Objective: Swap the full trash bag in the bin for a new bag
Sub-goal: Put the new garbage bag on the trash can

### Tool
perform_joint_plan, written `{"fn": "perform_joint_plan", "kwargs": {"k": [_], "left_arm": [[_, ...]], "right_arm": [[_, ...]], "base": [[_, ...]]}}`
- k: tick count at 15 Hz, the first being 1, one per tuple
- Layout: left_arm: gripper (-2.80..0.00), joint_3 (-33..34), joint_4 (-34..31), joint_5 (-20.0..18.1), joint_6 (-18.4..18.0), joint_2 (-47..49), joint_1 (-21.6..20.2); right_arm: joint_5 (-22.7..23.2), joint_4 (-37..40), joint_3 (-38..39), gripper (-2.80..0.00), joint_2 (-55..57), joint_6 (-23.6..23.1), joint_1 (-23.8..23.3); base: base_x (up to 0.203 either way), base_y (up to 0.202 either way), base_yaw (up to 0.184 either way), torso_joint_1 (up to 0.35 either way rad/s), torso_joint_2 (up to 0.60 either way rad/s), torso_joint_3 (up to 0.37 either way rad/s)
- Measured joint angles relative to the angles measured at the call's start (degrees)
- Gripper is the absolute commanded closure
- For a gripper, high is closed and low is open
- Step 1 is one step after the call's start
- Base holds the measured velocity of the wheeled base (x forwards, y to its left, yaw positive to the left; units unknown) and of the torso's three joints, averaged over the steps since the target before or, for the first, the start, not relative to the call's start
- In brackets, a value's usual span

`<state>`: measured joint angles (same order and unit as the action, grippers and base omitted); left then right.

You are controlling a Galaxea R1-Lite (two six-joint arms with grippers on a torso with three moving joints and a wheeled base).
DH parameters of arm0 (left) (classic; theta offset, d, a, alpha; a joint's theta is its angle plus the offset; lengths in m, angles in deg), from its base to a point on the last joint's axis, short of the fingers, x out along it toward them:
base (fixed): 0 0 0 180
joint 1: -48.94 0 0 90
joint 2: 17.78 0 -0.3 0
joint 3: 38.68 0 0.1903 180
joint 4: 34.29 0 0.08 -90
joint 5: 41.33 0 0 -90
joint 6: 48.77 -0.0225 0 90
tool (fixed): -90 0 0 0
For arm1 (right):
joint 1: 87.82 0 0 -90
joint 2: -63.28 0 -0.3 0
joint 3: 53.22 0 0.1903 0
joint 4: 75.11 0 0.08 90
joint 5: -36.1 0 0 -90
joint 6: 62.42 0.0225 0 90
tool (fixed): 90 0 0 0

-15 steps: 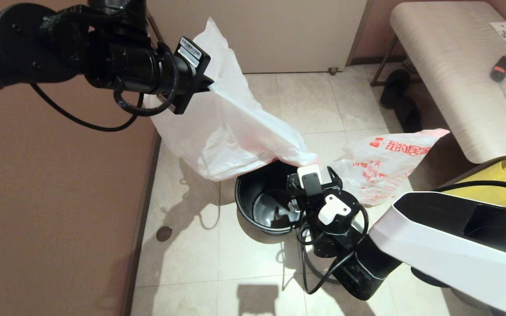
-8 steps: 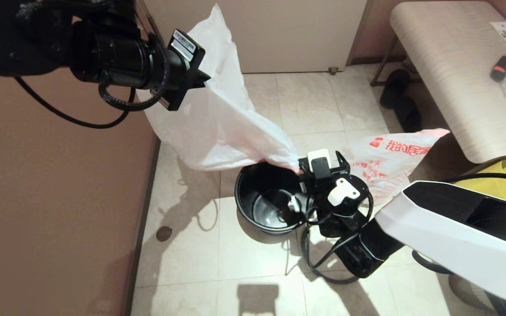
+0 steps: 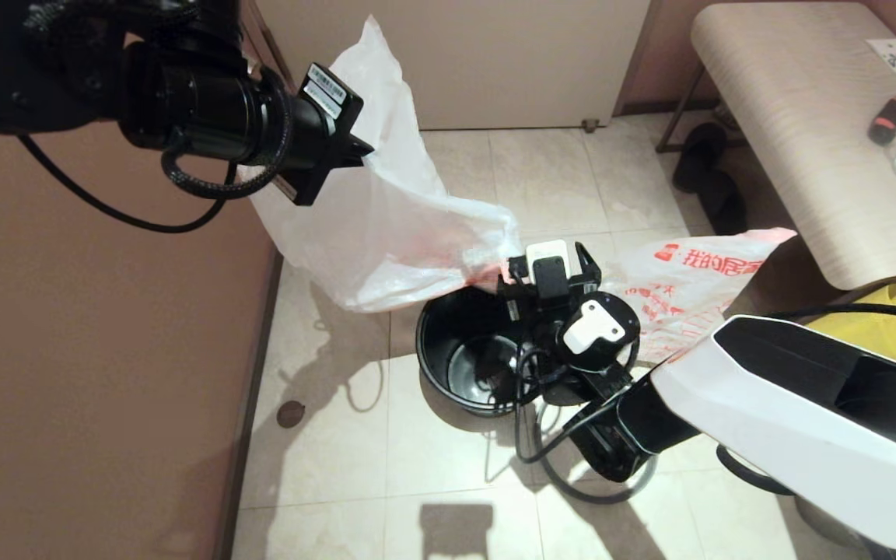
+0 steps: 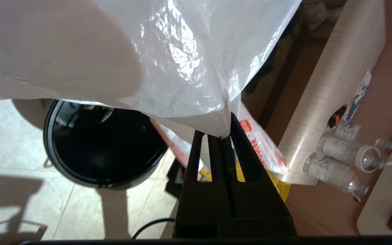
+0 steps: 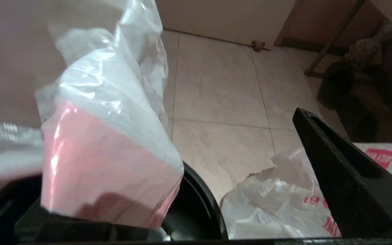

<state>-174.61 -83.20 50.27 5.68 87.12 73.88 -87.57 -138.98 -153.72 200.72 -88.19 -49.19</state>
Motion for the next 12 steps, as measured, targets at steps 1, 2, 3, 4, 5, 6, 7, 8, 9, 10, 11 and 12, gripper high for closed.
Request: {"fn": "perform_joint_plan", "kwargs": {"k": [1,2,3,4,5,6,7,8,9,10,11,12], "left_arm": [[0.00,0.00,-0.69,-0.14,-0.05,0.12,-0.01],[0.00,0.00,-0.94,-0.20,-0.02,0.34,-0.20],[0.00,0.00,-1.23,-0.28,-0.02,0.58,-0.35],[0.00,0.02,-1.61,-0.59,0.00,0.75,-0.39],[0.00,0.02,-2.11,-1.26,-0.05,0.85,-0.39],[0.00,0.05,-2.40,-1.60,0.04,0.92,-0.39],[0.00,0.06,-2.72,-1.60,0.03,0.96,-0.45],[0.00,0.06,-3.25,-1.60,-0.03,0.98,-0.50],[0.00,0.06,-3.62,-1.62,0.01,1.02,-0.50],[0.00,0.06,-3.89,-1.70,0.04,1.05,-0.46],[0.00,0.06,-4.23,-1.70,0.06,1.07,-0.44],[0.00,0.06,-4.72,-1.70,0.12,1.13,-0.44]], "right_arm": [[0.00,0.28,-1.67,-2.80,-0.11,0.00,0.09],[-0.04,0.75,-2.69,-2.80,-0.21,0.00,0.19],[-0.06,0.88,-3.29,-2.80,-0.31,0.00,0.21],[-0.14,0.90,-3.61,-2.80,-0.43,0.00,0.21],[-0.15,1.10,-3.81,-2.80,-0.56,0.00,0.21],[-0.17,1.52,-3.88,-2.80,-0.68,0.00,0.21],[-0.23,1.68,-4.04,0.00,-0.76,0.00,0.21],[-0.20,1.74,-4.35,0.00,-0.80,0.00,0.21],[-0.12,1.82,-4.78,0.00,-0.86,0.00,0.21],[-0.08,1.90,-5.17,0.00,-0.89,0.00,0.17],[-0.06,1.93,-5.38,0.00,-0.94,0.03,0.12],[-0.11,1.90,-5.47,0.00,-0.98,0.07,0.10]], "base": [[0.000,0.000,0.000,0.000,0.00,0.000],[0.000,0.000,0.000,0.000,0.00,0.000],[0.000,0.000,0.000,0.000,0.00,0.000],[0.000,0.000,0.000,0.000,0.00,0.000],[0.000,0.000,0.000,0.000,0.00,0.000],[0.000,0.000,0.000,0.000,0.00,0.000],[0.000,0.000,0.000,0.000,0.00,0.000],[0.000,0.000,0.000,0.000,0.00,0.000],[0.000,0.000,0.000,0.000,0.00,0.000],[0.000,0.000,0.000,0.000,0.00,0.000],[0.000,0.000,0.000,0.000,0.00,0.000],[0.000,0.000,0.000,0.000,0.00,0.000]]}}
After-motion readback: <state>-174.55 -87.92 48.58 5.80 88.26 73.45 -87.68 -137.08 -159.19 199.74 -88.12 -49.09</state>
